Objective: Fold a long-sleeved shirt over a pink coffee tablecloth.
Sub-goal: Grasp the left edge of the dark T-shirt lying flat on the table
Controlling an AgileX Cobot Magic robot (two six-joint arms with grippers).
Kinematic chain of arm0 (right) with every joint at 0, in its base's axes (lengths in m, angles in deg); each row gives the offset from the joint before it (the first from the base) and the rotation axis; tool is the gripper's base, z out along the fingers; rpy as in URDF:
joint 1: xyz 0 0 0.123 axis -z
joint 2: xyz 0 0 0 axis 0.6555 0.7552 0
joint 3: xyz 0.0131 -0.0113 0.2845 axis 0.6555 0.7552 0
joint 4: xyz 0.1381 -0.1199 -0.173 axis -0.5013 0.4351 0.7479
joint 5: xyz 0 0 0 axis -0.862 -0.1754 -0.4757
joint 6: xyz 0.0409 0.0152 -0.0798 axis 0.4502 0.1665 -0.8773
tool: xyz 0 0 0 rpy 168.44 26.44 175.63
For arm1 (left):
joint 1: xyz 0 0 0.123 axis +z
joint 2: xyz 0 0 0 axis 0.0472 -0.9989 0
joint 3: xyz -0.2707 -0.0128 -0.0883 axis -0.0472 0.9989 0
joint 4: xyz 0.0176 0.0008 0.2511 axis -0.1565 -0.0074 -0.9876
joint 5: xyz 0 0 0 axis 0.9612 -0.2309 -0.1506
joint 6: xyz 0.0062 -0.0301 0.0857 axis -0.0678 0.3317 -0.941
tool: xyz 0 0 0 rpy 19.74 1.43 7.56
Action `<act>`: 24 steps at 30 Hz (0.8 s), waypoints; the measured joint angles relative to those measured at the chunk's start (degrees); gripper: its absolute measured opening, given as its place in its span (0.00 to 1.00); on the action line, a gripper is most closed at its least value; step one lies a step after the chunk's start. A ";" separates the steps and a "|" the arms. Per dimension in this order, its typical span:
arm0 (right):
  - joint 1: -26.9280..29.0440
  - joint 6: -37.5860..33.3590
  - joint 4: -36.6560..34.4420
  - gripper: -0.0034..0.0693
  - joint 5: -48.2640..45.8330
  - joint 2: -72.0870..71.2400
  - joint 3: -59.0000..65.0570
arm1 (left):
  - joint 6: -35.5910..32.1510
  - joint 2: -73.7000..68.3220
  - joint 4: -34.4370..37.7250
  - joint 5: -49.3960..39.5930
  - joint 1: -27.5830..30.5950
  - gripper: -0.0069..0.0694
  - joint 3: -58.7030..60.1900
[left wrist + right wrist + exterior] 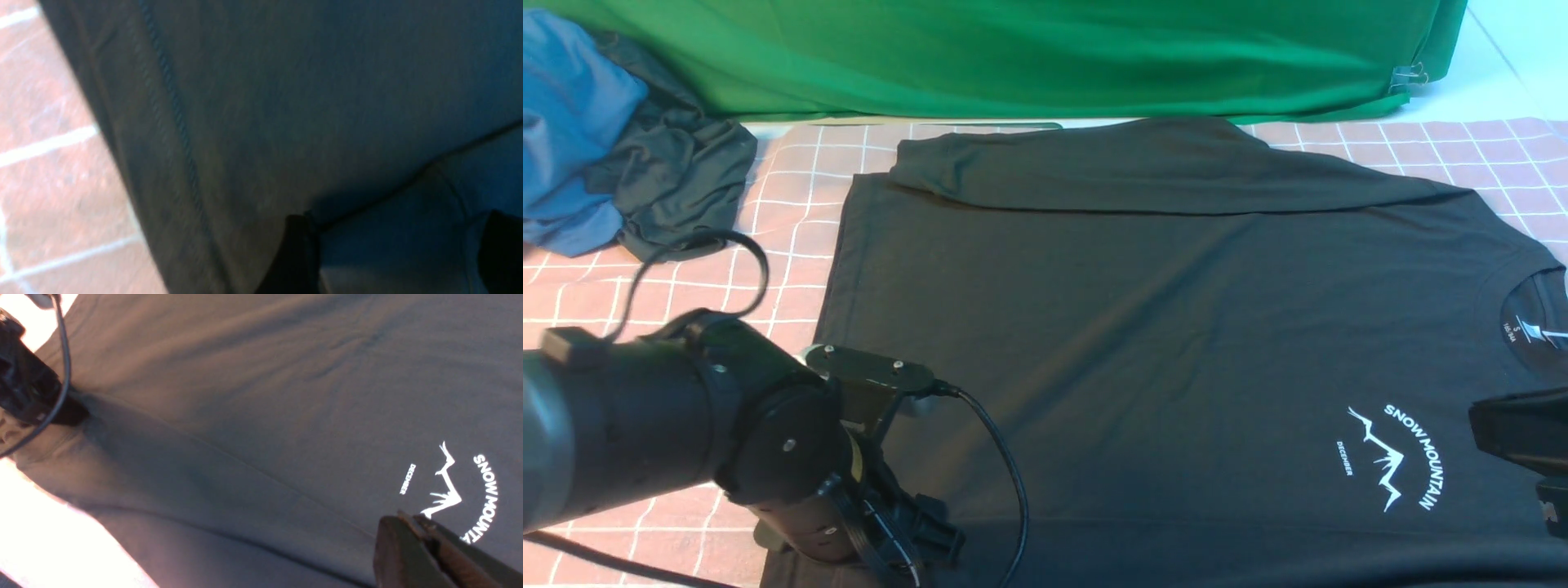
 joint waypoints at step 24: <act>0.00 0.01 -0.11 0.10 0.54 0.06 0.00 | 2.58 -3.84 -0.66 -8.29 -0.47 0.23 -3.10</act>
